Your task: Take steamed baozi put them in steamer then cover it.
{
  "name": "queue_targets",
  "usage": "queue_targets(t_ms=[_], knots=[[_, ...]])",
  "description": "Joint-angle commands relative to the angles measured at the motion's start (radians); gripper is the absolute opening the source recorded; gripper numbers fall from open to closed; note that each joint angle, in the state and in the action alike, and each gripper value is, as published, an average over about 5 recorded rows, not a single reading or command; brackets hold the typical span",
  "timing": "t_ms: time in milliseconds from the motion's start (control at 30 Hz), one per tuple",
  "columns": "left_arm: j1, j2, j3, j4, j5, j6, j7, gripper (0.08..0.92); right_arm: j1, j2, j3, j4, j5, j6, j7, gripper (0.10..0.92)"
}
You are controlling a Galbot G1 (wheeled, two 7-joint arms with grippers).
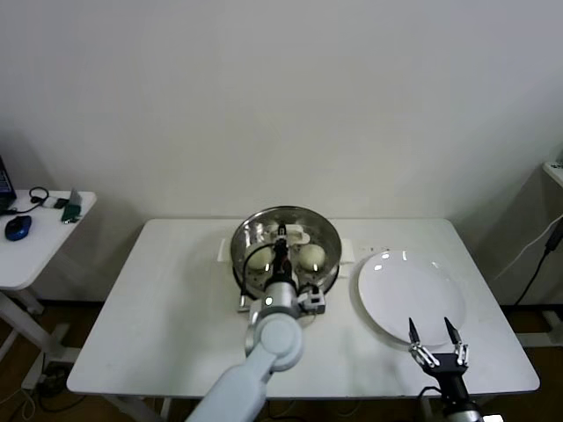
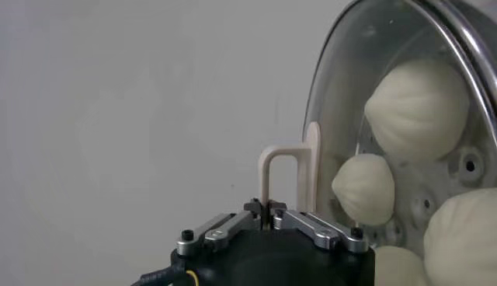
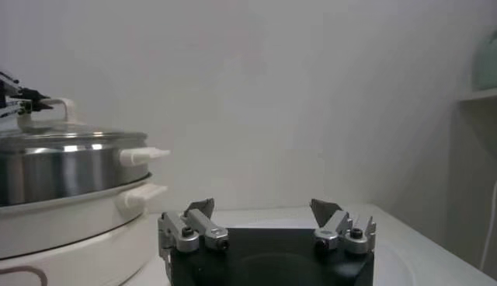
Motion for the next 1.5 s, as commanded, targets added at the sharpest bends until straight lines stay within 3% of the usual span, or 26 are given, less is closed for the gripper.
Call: queue_targets(t_ms=[33,367,533,1033,1233,1500], knots=[[0.006,-0.004,-0.006,0.017,0.033,-0.012,-0.01,0.133,0.0,0.001,-0.001,0.002,-0.002,0.0,-0.001,0.823],[0.001,0.001,0.003,-0.011,0.001,-0.005,0.009,0.134,0.0,0.004,-0.002,0.005,-0.002,-0.004,-0.003,0.823],[-0.018,0.026,0.033,-0.07,-0.062,0.019,0.037,0.199,0.004,0.002,-0.002,0.005,-0.001,-0.014,-0.005,0.823],[0.019,0.188,0.066,-0.27,-0.266,0.073,0.048,0.667,0.014,0.007,-0.017,0.009,-0.016,-0.066,-0.014,0.823],[0.117,0.214,-0.042,-0.391,-0.501,-0.071,-0.112,0.806,0.02,0.012,-0.017,0.03,-0.017,-0.086,0.034,0.823],[0.366,0.248,-0.41,-0.512,-1.012,-0.383,-0.359,0.822,0.016,0.008,-0.012,0.071,-0.026,-0.09,0.093,0.823]])
